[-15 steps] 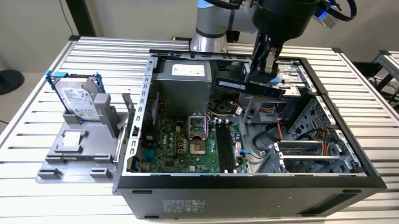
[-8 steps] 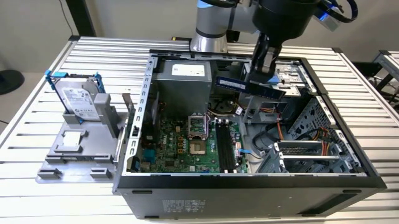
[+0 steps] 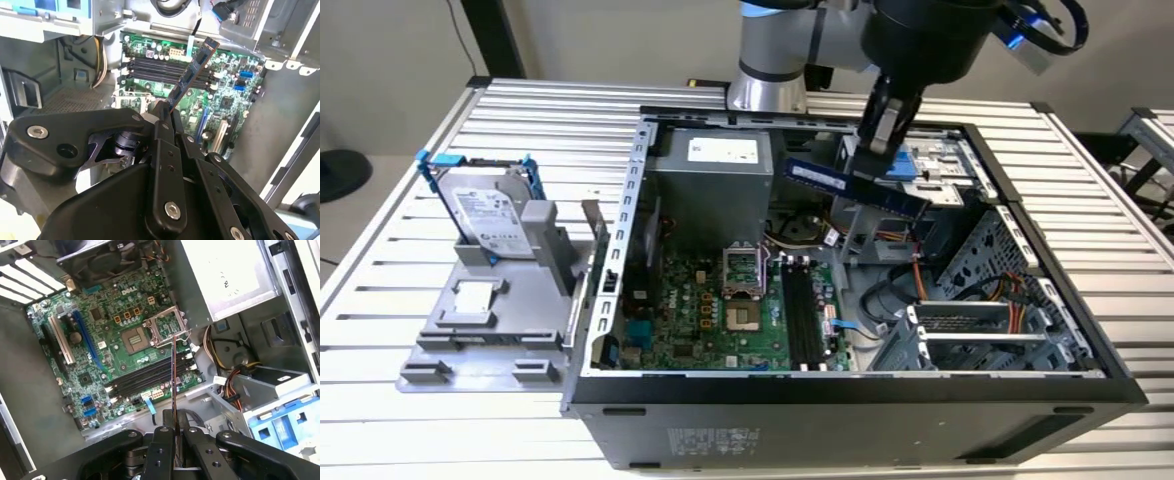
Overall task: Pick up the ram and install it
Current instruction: 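Insert the ram into the slot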
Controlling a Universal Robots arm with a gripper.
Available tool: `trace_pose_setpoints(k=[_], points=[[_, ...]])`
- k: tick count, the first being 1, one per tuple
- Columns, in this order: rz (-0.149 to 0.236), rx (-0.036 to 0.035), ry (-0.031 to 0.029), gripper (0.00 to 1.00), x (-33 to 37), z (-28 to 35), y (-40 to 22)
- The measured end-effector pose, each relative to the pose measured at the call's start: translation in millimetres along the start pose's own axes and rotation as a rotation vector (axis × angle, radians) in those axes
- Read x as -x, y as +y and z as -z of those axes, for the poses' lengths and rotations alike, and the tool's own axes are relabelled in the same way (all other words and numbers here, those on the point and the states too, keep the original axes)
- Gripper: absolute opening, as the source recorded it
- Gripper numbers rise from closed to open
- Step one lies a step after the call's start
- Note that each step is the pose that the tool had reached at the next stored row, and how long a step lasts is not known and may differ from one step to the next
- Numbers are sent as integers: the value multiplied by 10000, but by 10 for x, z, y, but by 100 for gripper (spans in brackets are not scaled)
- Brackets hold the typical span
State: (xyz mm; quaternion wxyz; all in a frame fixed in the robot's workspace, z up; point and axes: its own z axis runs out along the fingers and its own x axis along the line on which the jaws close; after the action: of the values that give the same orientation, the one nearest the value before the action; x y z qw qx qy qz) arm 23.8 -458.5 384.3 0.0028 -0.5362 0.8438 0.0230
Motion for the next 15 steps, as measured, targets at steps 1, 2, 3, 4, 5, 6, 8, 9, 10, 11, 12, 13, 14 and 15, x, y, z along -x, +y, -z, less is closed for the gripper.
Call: trace_pose_setpoints(k=[1,2,3,4,5,6,8,9,10,11,12,13,14,15], points=[[-166,-5,-6,0,0,0,0],[-337,-10,-12,0,0,0,0],[-504,-15,-18,0,0,0,0],[-672,-20,-24,0,0,0,0],[-841,-25,-30,0,0,0,0],[-1011,-30,-36,0,0,0,0],[-1325,-39,-48,0,0,0,0],[-1480,-44,-53,0,0,0,0],[-1641,-49,-59,0,0,0,0],[-1796,-53,-64,0,0,0,0],[-1951,-58,-69,0,0,0,0],[-2114,-62,-76,0,0,0,0],[-2274,-67,-81,0,0,0,0],[-2437,-72,-87,0,0,0,0]])
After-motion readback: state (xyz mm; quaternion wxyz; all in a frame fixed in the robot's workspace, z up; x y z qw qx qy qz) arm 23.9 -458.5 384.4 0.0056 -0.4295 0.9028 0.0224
